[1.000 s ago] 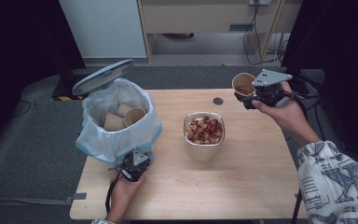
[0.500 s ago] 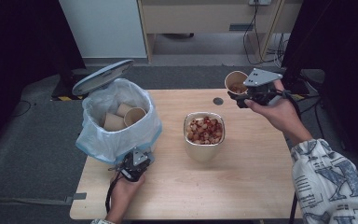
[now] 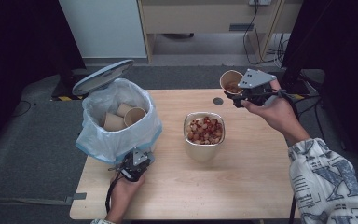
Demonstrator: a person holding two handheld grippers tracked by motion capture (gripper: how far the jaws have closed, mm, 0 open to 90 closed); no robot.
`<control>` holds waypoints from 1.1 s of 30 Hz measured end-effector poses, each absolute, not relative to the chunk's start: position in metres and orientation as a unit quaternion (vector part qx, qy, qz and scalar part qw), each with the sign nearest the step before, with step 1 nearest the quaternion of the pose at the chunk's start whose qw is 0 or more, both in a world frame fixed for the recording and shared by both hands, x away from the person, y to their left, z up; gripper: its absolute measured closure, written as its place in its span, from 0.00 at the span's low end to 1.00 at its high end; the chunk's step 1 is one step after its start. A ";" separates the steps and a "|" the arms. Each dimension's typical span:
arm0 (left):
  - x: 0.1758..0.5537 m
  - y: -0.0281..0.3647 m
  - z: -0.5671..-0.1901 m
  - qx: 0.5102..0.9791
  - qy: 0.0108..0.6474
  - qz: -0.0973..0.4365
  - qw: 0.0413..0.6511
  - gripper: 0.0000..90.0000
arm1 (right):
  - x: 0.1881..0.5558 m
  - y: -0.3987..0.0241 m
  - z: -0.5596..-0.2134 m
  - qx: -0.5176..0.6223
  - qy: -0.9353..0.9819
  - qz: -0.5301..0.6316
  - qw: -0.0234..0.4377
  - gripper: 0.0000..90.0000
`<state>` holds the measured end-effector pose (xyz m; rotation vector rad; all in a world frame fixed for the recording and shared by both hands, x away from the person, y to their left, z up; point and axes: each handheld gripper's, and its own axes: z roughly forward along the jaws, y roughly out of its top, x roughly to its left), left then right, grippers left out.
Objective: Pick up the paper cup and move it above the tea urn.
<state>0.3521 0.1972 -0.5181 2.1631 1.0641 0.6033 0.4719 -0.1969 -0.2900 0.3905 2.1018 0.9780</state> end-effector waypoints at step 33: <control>0.352 0.197 -0.518 0.823 0.406 0.229 0.324 1.00 | 0.477 -0.194 -0.280 0.121 0.828 0.356 0.416 0.36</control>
